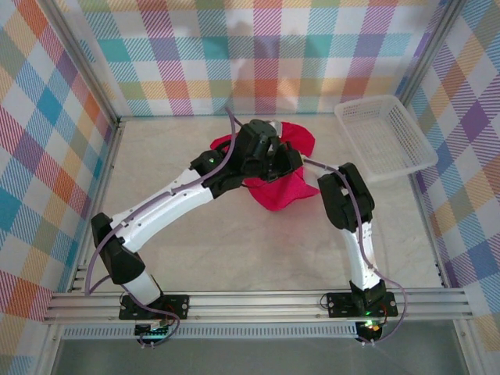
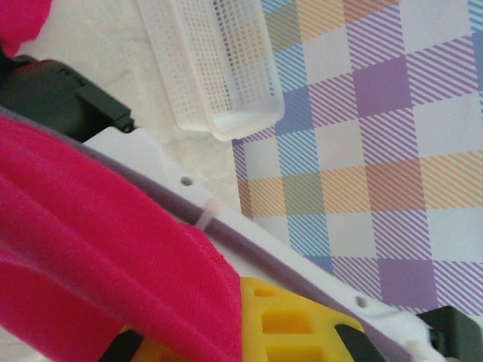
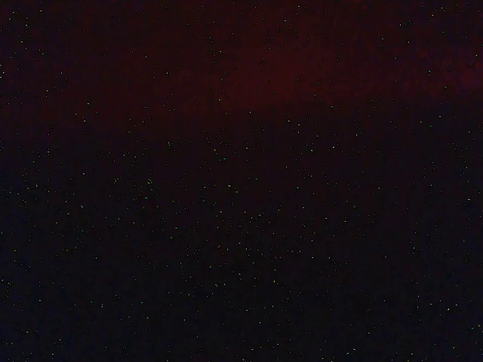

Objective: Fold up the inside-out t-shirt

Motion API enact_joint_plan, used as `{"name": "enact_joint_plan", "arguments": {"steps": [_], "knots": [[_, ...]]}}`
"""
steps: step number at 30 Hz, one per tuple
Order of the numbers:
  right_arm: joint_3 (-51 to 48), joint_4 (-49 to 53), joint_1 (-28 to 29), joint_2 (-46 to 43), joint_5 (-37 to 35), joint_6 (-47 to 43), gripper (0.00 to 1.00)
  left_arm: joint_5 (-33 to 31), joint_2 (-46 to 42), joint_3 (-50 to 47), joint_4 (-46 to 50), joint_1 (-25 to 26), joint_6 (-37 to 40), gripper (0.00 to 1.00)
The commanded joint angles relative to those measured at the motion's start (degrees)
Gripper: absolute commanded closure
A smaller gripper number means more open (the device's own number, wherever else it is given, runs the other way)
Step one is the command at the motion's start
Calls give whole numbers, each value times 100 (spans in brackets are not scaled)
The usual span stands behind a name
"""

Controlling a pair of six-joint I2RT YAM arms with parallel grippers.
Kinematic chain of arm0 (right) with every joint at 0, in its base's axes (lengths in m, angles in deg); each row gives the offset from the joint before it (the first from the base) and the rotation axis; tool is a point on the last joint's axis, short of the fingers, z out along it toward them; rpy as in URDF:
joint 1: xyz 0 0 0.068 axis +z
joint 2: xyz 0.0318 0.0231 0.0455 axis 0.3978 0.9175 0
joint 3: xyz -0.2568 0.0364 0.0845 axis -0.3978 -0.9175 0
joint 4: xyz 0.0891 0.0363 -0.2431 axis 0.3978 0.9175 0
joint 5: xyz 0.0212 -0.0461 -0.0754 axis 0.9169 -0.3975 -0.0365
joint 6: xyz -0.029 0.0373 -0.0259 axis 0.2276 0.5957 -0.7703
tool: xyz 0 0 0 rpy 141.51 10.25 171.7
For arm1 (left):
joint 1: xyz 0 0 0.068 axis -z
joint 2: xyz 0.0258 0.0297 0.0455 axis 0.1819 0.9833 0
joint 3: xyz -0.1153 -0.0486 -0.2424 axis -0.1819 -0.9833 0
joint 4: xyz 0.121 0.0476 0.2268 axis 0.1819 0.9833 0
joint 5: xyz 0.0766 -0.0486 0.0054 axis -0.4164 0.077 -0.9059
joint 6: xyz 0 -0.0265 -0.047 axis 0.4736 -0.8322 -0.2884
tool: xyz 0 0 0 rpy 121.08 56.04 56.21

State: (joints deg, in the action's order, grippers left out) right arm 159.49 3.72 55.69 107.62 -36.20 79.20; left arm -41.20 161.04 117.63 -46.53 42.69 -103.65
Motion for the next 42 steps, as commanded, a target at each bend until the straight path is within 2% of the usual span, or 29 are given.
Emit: {"name": "enact_joint_plan", "arguments": {"steps": [1, 7, 8, 14, 17, 22, 31, 36, 40, 42], "knots": [[-164, 1110, 18, 606, -228, 268, 24, -36, -474, 262, 24, 50, 263, 100], [-479, 1253, -144, -97, -153, -401, 92, -25, -822, -427, 79, -441, 280, 100], [-548, 1356, -188, -284, -153, -530, 100, -39, -910, -597, 80, -571, 308, 100], [-1227, 1558, -355, -1435, 563, -1291, 100, -139, -1149, -1477, 336, -1509, 782, 100], [-1503, 1747, -360, -2119, 830, -1536, 100, -47, -1024, -1796, 489, -2050, 1013, 100], [-1642, 2108, -364, -3095, 1156, -1756, 100, -109, -665, -2053, 612, -2659, 1489, 100], [-1015, 2654, -408, -4057, 1666, -1843, 100, -334, -15, -2405, 799, -3110, 2040, 100], [-402, 2892, -478, -4485, 2123, -1873, 100, -504, 406, -2739, 864, -3661, 2209, 100], [-543, 2912, -507, -4758, 1957, -2007, 100, -260, 452, -3235, 600, -3869, 1994, 100], [-916, 2721, -517, -4743, 2009, -1984, 100, 145, 246, -3648, 130, -3851, 1803, 100]]}}
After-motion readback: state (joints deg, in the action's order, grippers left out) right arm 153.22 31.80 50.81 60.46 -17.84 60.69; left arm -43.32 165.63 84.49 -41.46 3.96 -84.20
